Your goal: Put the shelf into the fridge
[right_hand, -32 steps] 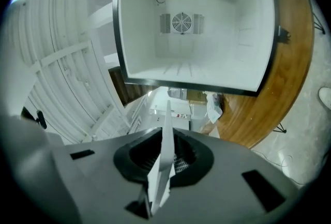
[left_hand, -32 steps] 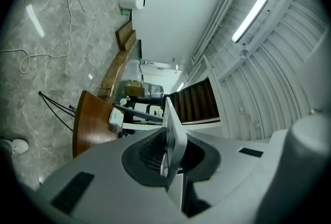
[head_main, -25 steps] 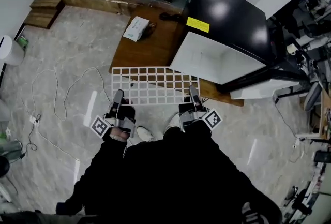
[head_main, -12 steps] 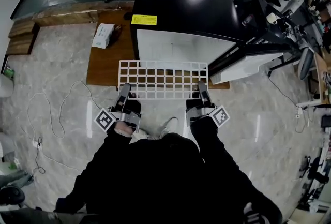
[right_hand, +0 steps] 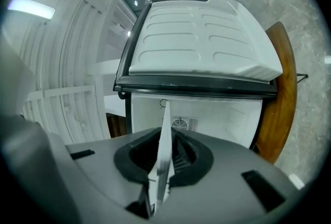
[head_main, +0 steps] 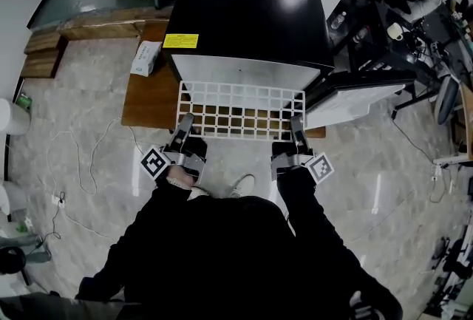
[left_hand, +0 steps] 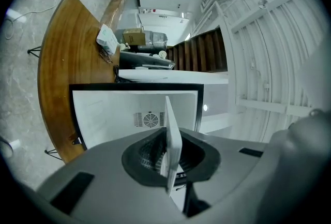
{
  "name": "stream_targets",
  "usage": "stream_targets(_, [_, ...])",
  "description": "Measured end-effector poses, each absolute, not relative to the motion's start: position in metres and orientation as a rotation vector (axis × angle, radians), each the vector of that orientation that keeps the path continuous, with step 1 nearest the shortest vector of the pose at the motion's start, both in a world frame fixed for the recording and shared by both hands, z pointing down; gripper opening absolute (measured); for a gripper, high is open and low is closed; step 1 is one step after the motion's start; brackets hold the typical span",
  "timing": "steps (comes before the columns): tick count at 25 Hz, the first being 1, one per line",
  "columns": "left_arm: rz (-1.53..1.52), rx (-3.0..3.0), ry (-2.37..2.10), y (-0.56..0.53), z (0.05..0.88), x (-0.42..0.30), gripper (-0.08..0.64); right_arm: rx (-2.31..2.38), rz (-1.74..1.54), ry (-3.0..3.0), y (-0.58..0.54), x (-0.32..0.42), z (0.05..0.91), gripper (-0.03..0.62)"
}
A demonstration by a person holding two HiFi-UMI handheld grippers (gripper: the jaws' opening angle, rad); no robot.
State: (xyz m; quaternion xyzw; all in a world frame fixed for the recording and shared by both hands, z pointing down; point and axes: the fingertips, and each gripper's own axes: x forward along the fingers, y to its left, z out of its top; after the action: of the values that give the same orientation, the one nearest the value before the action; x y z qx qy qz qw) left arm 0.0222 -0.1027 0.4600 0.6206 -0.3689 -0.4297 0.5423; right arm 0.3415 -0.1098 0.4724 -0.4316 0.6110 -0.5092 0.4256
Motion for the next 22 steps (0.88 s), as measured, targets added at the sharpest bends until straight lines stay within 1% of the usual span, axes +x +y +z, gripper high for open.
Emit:
stream_targets(5, [-1.007,1.46,-0.899,-0.133,0.465,0.031,0.031,-1.055,-1.296,1.525,-0.136,0.35,0.475,0.035])
stream_targets(11, [-0.999,1.442,-0.922,-0.142,0.461,0.028,0.031,-1.052,-1.33,1.513,-0.135,0.345,0.476,0.034])
stream_targets(22, [-0.962,1.41,-0.867,-0.156,0.473,0.022,0.031,-1.127,-1.282,1.474,-0.144,0.341,0.478,0.034])
